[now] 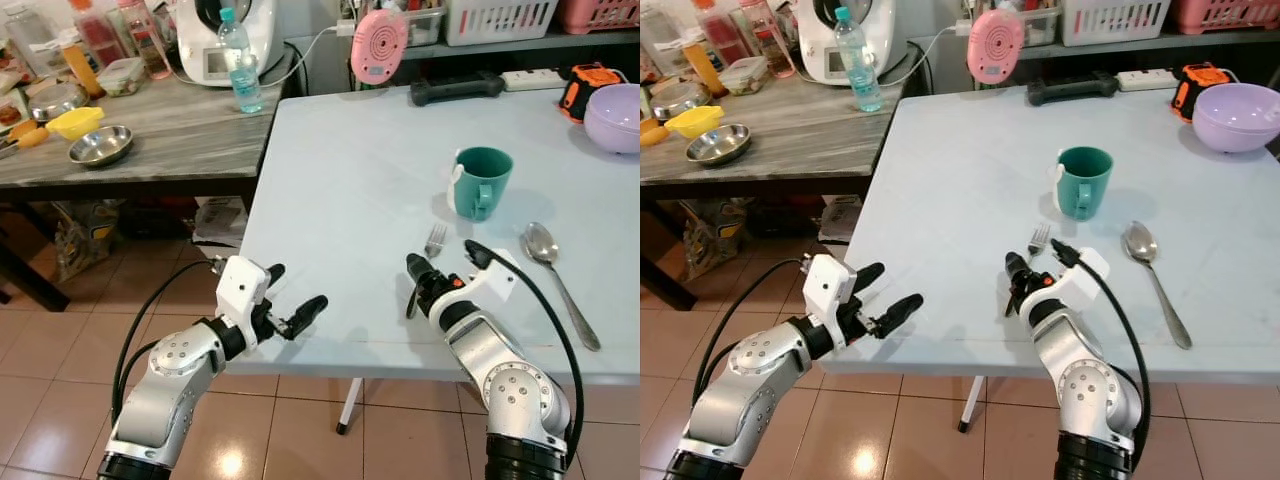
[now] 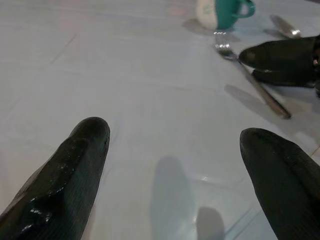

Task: Setting the table

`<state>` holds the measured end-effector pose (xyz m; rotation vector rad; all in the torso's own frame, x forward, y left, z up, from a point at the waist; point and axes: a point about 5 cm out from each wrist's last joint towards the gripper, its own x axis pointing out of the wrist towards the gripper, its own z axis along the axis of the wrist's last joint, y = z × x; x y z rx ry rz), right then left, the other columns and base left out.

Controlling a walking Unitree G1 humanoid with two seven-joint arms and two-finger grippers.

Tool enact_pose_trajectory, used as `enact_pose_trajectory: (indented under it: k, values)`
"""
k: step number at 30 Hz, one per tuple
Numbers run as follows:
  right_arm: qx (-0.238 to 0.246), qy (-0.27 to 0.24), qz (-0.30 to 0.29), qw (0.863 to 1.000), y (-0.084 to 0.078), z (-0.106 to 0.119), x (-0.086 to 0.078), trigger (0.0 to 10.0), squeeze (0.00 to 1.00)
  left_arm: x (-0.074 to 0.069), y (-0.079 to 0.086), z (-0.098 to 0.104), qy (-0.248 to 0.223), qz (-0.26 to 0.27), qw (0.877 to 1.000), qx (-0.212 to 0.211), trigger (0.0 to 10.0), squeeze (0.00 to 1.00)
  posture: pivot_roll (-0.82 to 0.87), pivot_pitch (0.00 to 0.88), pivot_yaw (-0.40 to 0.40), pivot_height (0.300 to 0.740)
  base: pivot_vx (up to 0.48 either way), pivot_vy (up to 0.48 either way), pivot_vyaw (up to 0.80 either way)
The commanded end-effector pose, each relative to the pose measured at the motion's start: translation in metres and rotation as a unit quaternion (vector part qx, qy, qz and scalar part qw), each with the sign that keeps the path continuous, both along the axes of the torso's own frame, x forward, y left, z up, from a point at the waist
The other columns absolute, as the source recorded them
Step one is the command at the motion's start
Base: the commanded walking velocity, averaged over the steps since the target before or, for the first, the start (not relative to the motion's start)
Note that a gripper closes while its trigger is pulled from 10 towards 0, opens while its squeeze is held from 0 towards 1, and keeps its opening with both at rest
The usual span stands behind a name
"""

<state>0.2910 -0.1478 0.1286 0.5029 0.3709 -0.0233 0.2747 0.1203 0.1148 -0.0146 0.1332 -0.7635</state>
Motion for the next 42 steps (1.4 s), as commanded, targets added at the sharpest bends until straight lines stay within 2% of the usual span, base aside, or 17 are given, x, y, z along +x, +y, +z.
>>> enact_pose_trajectory:
  k: [1,4,5,7,9,12,15,18,21,22,27,28,33,36,38,42]
  values:
    - [-0.104,0.078,-0.031,0.991,-0.017,-0.02,-0.011,10.0,1.0,0.0,0.004,-0.003,0.009,-0.001,1.0,0.012,10.0,0.0,-0.12,0.07,0.162,0.74,0.0,0.0,0.0]
    - [-0.133,0.077,-0.031,0.988,-0.021,-0.015,-0.012,10.0,1.0,-0.001,0.003,-0.003,0.011,-0.004,1.0,0.011,10.0,0.0,-0.13,0.069,0.163,0.74,0.0,0.0,0.0]
    - [-0.164,0.081,-0.035,0.983,-0.026,-0.011,-0.012,10.0,1.0,-0.001,0.001,-0.003,0.013,-0.008,1.0,0.01,10.0,0.0,-0.13,0.069,0.163,0.74,0.0,0.0,0.0]
    - [-0.174,0.08,-0.037,0.981,-0.027,-0.01,-0.013,10.0,1.0,-0.001,0.001,-0.004,0.013,-0.01,1.0,0.01,10.0,0.0,-0.13,0.068,0.164,0.74,0.0,0.0,0.0]
    - [-0.212,0.08,-0.045,0.973,-0.03,-0.005,-0.014,10.0,1.0,-0.001,-0.001,-0.004,0.017,-0.012,1.0,0.007,10.0,0.0,-0.13,0.067,0.164,0.74,0.0,0.0,0.0]
    - [-0.233,0.08,-0.057,0.967,-0.031,0.0,-0.015,10.0,1.0,-0.001,-0.001,-0.004,0.02,-0.015,1.0,0.005,10.0,0.0,-0.13,0.063,0.164,0.74,0.0,0.0,0.0]
    - [-0.241,0.073,-0.071,0.965,-0.031,0.005,-0.015,10.0,1.0,-0.001,-0.001,-0.005,0.021,-0.017,1.0,0.005,10.0,0.0,-0.13,0.063,0.163,0.74,0.0,0.0,0.0]
    - [-0.226,0.069,-0.109,0.965,-0.03,0.01,-0.016,10.0,1.0,-0.001,-0.002,-0.005,0.023,-0.021,1.0,0.001,10.0,0.0,-0.13,0.063,0.161,0.74,0.0,0.0,0.0]
    - [-0.222,0.073,-0.111,0.966,-0.03,0.009,-0.016,10.0,1.0,-0.001,-0.002,-0.005,0.023,-0.021,1.0,0.001,10.0,0.0,-0.13,0.062,0.16,0.74,0.0,0.0,0.0]
    - [-0.204,0.078,-0.112,0.969,-0.026,0.005,-0.016,10.0,1.0,-0.001,-0.003,-0.005,0.023,-0.022,1.0,0.001,10.0,0.0,-0.13,0.062,0.159,0.74,0.0,0.0,0.0]
    - [-0.205,0.077,-0.11,0.97,-0.022,0.001,-0.012,10.0,1.0,-0.001,-0.004,-0.006,0.024,-0.025,0.999,0.0,10.0,0.0,-0.13,0.062,0.157,0.74,0.0,0.0,0.0]
    - [-0.207,0.066,-0.107,0.97,-0.019,0.003,-0.008,10.0,0.03,-0.001,-0.004,-0.006,0.025,-0.026,0.999,0.0,10.0,0.0,-0.13,0.061,0.155,0.74,0.0,0.0,0.0]
    - [-0.218,0.061,-0.098,0.969,-0.013,0.001,-0.001,10.0,0.0,-0.002,-0.005,-0.008,0.028,-0.029,0.999,0.0,10.0,0.0,-0.13,0.061,0.153,0.74,0.0,0.0,0.0]
    - [-0.235,0.059,-0.08,0.967,-0.001,-0.001,0.008,10.0,0.0,-0.005,-0.006,-0.009,0.031,-0.033,0.999,-0.001,10.0,0.0,-0.13,0.063,0.15,0.74,0.0,0.0,0.0]
    - [-0.239,0.058,-0.077,0.966,0.001,-0.001,0.009,10.0,0.0,-0.005,-0.006,-0.009,0.031,-0.033,0.999,-0.001,10.0,0.0,-0.13,0.063,0.15,0.74,0.0,0.0,0.0]
    - [-0.249,0.04,-0.066,0.966,0.013,0.006,0.018,10.0,0.0,-0.006,-0.007,-0.009,0.032,-0.035,0.999,-0.001,10.0,0.0,-0.13,0.066,0.149,0.74,0.0,0.0,0.0]
